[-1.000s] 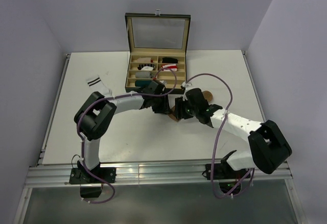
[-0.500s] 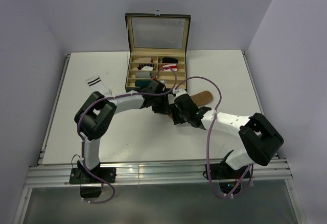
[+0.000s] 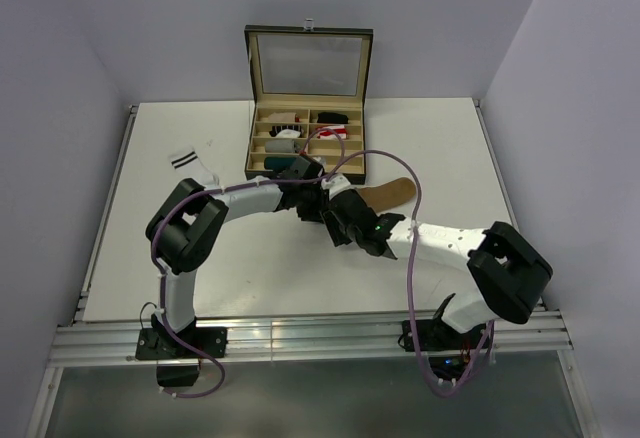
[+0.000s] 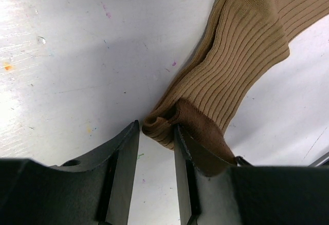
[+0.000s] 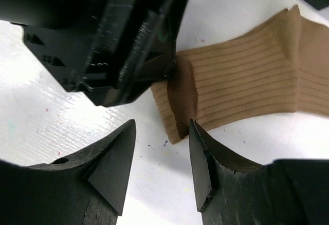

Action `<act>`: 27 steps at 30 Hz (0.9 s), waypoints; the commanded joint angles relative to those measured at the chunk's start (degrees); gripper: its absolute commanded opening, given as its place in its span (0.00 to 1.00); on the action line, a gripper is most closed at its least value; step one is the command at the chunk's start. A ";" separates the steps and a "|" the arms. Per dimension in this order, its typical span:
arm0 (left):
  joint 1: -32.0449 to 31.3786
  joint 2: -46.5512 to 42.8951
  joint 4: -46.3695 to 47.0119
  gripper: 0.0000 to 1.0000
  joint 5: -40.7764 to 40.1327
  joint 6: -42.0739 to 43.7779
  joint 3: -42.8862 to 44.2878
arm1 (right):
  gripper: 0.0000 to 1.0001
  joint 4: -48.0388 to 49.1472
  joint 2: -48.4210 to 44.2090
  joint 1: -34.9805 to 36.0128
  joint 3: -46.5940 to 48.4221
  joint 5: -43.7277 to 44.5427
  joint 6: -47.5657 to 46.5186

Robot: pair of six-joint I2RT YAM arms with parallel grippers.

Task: Roll the socks
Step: Roll the sock at the center of the board.

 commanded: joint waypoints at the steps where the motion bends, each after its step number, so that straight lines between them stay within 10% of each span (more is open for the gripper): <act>1: 0.01 2.06 -3.71 0.39 -2.75 2.54 0.16 | 0.53 3.55 0.42 0.81 2.48 1.54 -1.99; 27: -0.08 1.36 -5.12 0.39 -2.14 2.89 2.00 | 0.31 -6.73 16.59 0.90 7.75 1.63 6.79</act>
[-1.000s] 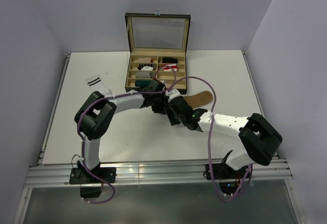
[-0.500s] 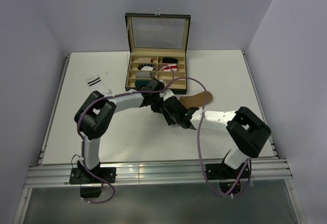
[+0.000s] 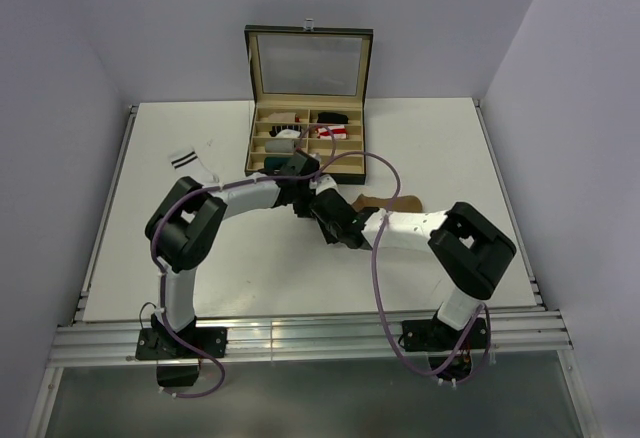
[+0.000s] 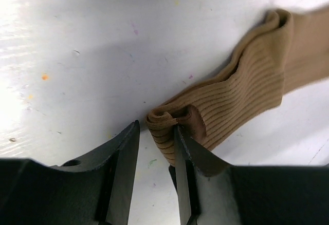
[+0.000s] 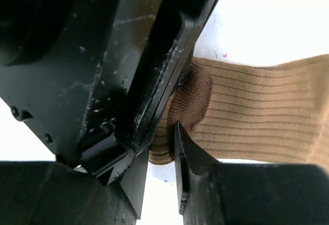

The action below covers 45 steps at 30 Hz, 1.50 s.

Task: Roll the socks
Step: Roll the sock at the center of the board.

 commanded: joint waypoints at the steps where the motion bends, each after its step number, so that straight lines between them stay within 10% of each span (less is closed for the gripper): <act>1: -1.17 0.99 -3.98 0.39 -1.33 2.91 1.02 | 0.31 -6.08 4.34 -0.30 1.00 0.07 3.53; 13: 0.94 -2.52 -1.88 0.45 -0.36 0.55 -2.75 | 0.00 -7.49 5.22 -3.81 0.65 -5.36 4.69; 22: 2.78 -10.61 6.12 0.76 -0.18 -7.54 -9.78 | 0.00 1.03 -0.14 -16.81 -6.47 -36.64 5.38; 28: 3.31 -15.79 10.52 0.80 0.08 -12.81 -13.65 | 0.00 12.01 2.49 -27.01 -13.32 -54.13 13.90; 45: 1.64 -14.31 14.83 0.73 3.86 -15.54 -17.53 | 0.00 13.43 4.09 -29.83 -13.07 -55.48 13.13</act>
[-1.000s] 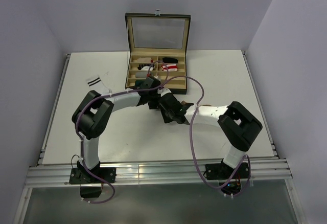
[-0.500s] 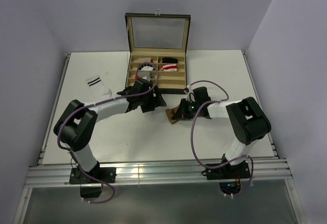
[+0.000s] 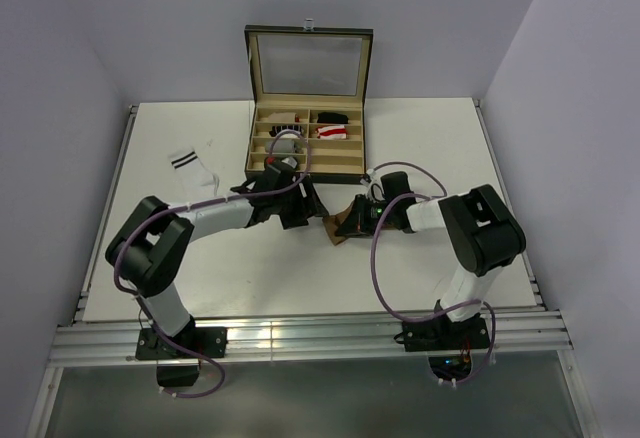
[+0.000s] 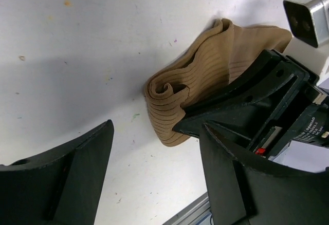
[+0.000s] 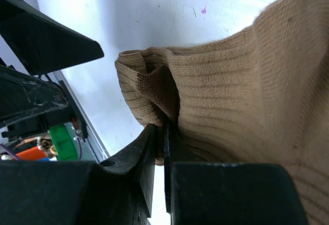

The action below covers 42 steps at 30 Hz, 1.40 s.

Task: Roll the socks
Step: Roll the sock at the center of the board.

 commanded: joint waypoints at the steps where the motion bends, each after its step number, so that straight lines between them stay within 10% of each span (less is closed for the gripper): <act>1: -0.52 1.14 2.63 0.73 1.52 -1.47 0.37 | 0.00 -7.90 -1.12 0.44 -0.30 5.79 -4.71; 28: -1.22 0.88 15.63 0.36 5.82 -14.03 -8.59 | 0.00 -3.78 -8.16 5.98 0.58 3.69 -2.88; 42: -1.40 0.01 14.50 0.53 2.93 -12.28 -9.91 | 0.00 5.63 1.51 5.28 -3.72 -0.44 8.72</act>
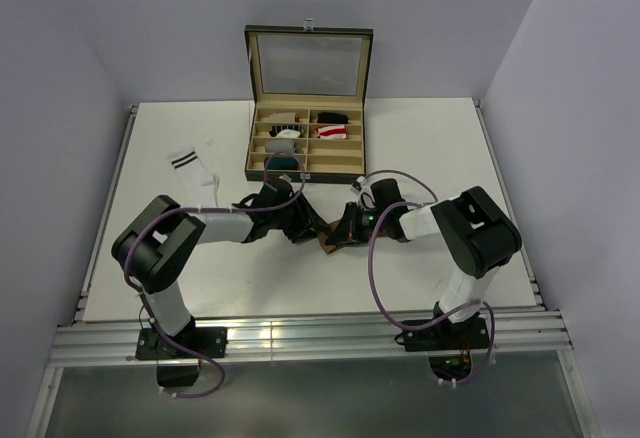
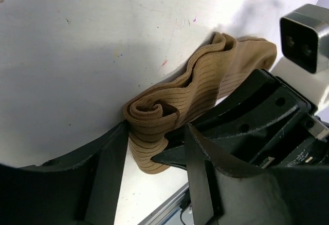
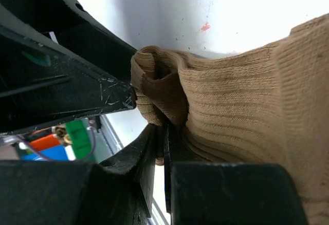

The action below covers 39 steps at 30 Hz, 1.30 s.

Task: Roll the socks
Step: Roll the sock at the center of the board.

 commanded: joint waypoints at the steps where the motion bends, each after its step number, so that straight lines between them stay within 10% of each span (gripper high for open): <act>1: -0.33 -2.55 -0.41 0.54 -1.38 1.64 -0.47 | 0.00 0.43 2.82 -0.41 -1.19 -0.29 2.56; 28: -1.12 1.58 -11.22 0.61 -2.70 17.20 6.56 | 0.00 -2.47 5.29 -4.01 -2.07 1.38 2.57; 39: -2.61 5.62 -21.23 0.35 -6.47 20.89 11.66 | 0.06 -8.19 1.08 -4.01 -0.93 5.42 -2.00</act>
